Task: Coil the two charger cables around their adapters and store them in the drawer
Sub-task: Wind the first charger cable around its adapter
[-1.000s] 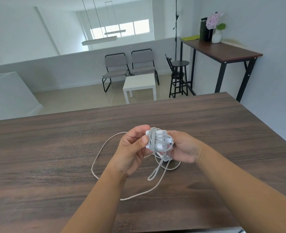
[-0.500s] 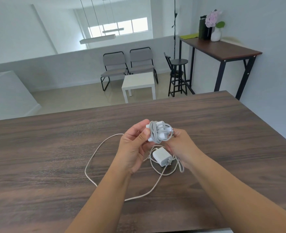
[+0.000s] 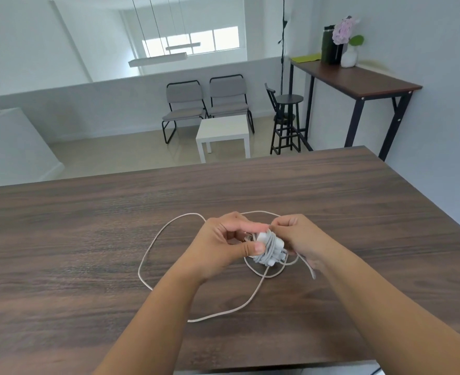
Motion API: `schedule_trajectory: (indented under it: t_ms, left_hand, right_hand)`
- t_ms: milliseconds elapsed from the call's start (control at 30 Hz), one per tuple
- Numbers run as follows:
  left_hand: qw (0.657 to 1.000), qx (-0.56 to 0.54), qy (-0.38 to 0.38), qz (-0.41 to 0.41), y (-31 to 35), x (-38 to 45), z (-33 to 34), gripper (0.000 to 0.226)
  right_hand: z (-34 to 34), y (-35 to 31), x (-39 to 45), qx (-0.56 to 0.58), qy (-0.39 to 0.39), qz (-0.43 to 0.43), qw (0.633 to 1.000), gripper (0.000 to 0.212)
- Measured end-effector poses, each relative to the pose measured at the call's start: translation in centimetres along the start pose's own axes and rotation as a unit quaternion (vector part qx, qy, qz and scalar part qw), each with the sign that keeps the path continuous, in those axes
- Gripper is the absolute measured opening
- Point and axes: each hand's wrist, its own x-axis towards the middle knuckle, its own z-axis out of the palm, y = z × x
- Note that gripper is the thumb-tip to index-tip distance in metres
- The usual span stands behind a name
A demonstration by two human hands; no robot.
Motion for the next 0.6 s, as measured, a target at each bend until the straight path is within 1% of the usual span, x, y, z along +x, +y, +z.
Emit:
schedule_trajectory:
  t_ms: [67,167,267,367,500,533,600]
  left_hand:
    - [0.999,0.044,-0.020,-0.004,-0.2,-0.1,0.1,0.031]
    - [0.998,0.047,-0.034,-0.010,-0.5,-0.3,0.5,0.032]
    - [0.999,0.026,-0.026,-0.019,-0.7,-0.4,0.8,0.032]
    - [0.999,0.016,-0.031,-0.030,-0.8,-0.4,0.7,0.031]
    - [0.998,-0.013,-0.040,-0.048,-1.1,-0.3,1.2,0.032]
    - [0.998,-0.026,-0.035,-0.047,-1.1,-0.3,1.3,0.032]
    - [0.997,-0.068,-0.022,-0.043,-0.9,-0.1,1.2,0.033]
  right_hand:
    - [-0.1,-0.1,-0.3,0.024,0.033,-0.011,0.999,0.031]
    - [-0.2,0.0,-0.5,0.029,0.075,-0.069,0.994,0.019]
    - [-0.8,0.6,-0.3,0.034,0.123,-0.127,0.984,0.025]
    - [-1.1,0.7,0.0,0.029,0.163,-0.158,0.974,0.025]
    - [-1.2,1.2,0.2,0.011,0.165,-0.167,0.972,0.032]
    - [-1.2,1.5,0.3,0.011,0.158,-0.155,0.975,0.032]
    - [-1.1,2.2,0.4,0.015,0.119,-0.111,0.986,0.027]
